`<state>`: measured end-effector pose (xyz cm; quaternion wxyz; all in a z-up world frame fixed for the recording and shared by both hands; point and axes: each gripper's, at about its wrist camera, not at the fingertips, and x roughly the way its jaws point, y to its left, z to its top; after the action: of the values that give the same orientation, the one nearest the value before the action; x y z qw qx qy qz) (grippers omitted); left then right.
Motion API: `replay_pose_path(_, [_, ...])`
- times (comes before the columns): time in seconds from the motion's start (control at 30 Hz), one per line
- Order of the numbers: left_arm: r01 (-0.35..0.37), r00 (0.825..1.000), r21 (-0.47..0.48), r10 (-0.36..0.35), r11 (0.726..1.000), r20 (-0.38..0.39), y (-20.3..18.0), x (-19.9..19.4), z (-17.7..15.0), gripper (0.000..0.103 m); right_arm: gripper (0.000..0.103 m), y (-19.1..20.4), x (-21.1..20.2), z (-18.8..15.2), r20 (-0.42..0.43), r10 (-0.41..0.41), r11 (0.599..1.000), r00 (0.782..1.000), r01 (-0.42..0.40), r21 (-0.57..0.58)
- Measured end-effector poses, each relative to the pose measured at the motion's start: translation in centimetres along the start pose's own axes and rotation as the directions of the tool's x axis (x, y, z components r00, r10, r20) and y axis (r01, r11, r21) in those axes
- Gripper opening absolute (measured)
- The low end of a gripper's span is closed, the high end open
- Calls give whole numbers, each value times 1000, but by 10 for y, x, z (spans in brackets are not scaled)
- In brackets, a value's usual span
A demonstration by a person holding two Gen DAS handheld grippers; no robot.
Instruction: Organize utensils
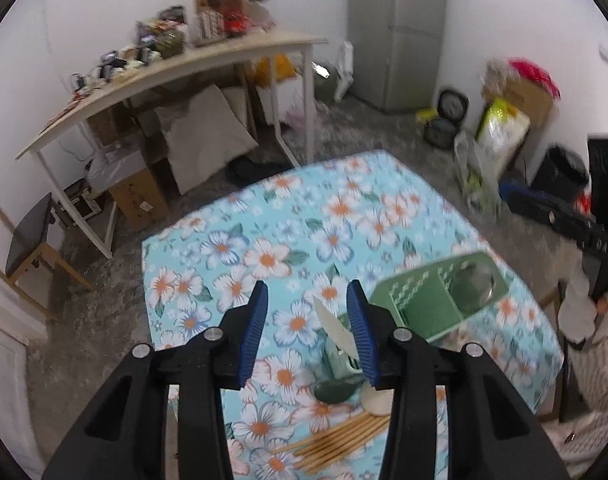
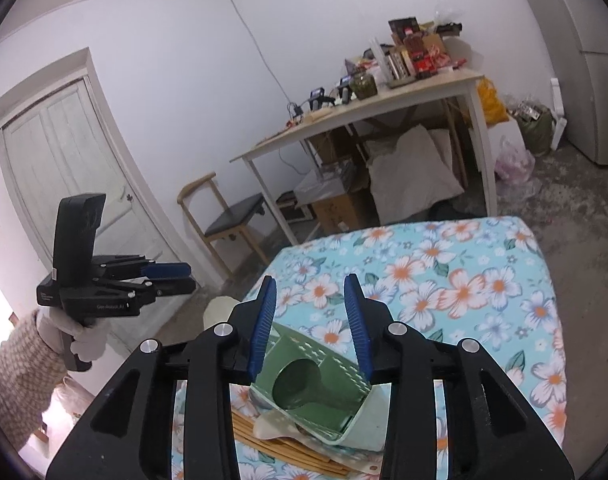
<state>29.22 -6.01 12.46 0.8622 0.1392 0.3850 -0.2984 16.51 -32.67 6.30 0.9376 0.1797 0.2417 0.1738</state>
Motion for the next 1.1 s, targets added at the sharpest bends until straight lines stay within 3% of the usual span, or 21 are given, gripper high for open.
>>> replay_pose_path(0.2, [24,990,-157,-2,987,139,20,-39,-30,43,40,12,-29,-7,57,-20,999,998,22,-31])
replay_pose_path(0.37, [53,974,-268,9,962,225,25,-67,-86,45,44,24,-50,-27,81,-72,995,994,78,-66])
replay_pose_path(0.5, [71,963,-306,14,949,269,13,-76,-133,48,46,32,-56,-50,61,-109,990,992,114,-83])
replay_pose_path(0.63, [121,960,-332,-25,936,279,-5,-66,-174,52,47,39,-53,-82,3,-144,985,990,144,-99])
replay_pose_path(0.7, [129,964,-312,-45,941,263,-17,-54,-187,52,47,43,-46,-100,-39,-173,978,984,167,-122])
replay_pose_path(0.9, [58,980,-168,-24,984,199,-54,-11,-206,54,47,47,-15,-155,-163,-232,967,959,210,-143])
replay_pose_path(1.0, [-43,986,-40,48,998,158,-78,17,-206,54,47,47,-4,-167,-200,-227,971,953,207,-118])
replay_pose_path(1.1, [-152,980,104,136,983,145,-101,40,-205,54,48,46,5,-172,-213,-236,969,948,212,-127])
